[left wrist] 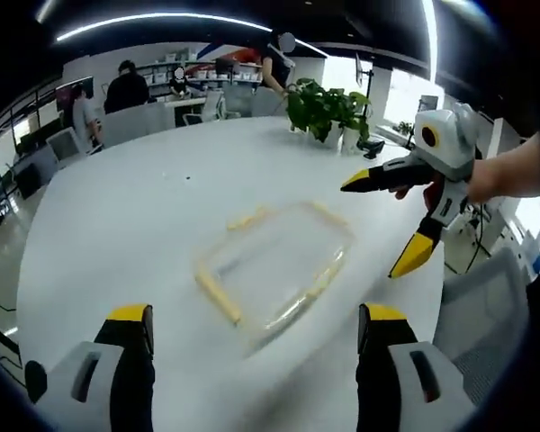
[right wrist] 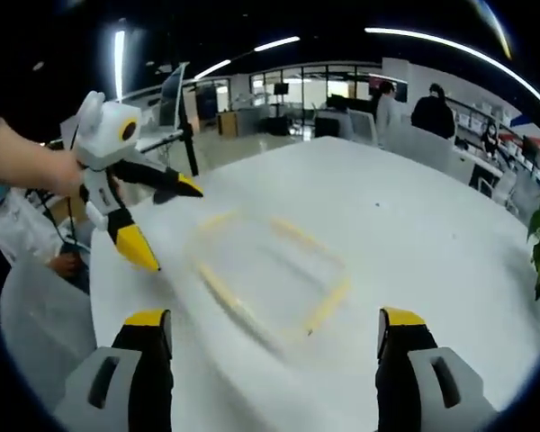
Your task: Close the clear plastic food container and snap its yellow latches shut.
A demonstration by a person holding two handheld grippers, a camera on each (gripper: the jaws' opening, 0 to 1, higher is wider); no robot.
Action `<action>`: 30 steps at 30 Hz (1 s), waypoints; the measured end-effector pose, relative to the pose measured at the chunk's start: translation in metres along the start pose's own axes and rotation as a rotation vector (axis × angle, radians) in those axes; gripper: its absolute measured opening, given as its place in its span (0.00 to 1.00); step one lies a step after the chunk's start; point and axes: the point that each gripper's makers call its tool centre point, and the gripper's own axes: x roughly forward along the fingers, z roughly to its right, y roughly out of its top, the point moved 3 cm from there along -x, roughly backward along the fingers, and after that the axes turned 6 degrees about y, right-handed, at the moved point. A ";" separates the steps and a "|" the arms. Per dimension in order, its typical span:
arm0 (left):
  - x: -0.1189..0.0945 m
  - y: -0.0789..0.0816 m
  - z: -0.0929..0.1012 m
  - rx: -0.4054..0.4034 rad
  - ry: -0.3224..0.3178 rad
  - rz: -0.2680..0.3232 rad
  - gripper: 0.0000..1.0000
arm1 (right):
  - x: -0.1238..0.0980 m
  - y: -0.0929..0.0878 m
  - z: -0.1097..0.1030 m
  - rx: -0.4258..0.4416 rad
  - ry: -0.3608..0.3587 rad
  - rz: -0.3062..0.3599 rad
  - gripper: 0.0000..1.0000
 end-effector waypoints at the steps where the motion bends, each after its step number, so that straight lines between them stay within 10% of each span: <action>1: -0.001 -0.004 0.000 0.002 0.002 -0.004 0.95 | 0.000 -0.001 0.000 0.004 0.002 0.000 0.96; 30: -0.033 -0.011 0.018 -0.108 0.012 0.066 0.92 | -0.029 -0.012 -0.013 0.052 -0.036 0.070 0.90</action>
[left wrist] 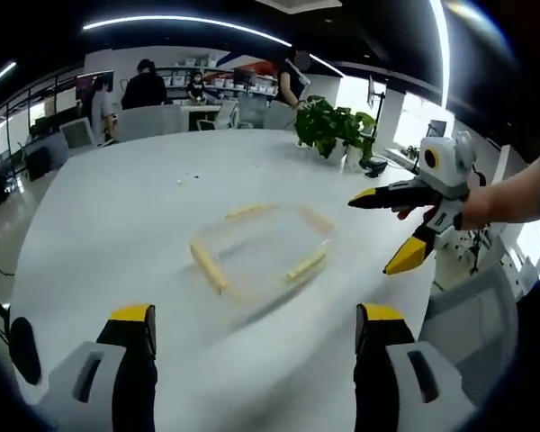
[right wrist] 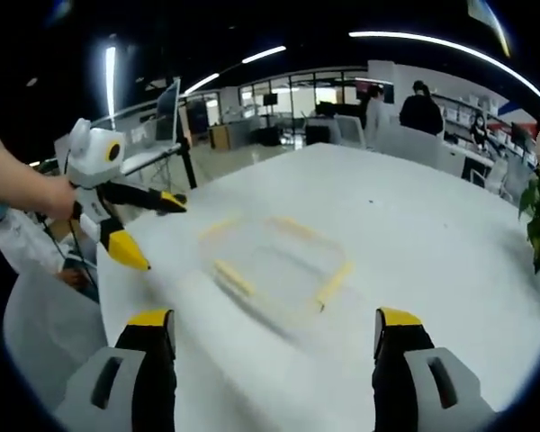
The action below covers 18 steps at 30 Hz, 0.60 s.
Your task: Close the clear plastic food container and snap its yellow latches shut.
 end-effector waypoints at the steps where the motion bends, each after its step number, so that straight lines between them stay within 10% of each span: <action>1: -0.002 0.001 0.002 0.009 0.001 0.006 0.92 | -0.003 0.000 0.000 0.005 -0.005 0.008 0.90; 18: -0.015 0.001 0.012 -0.042 0.012 0.074 0.91 | -0.028 -0.004 -0.003 0.082 -0.032 0.087 0.89</action>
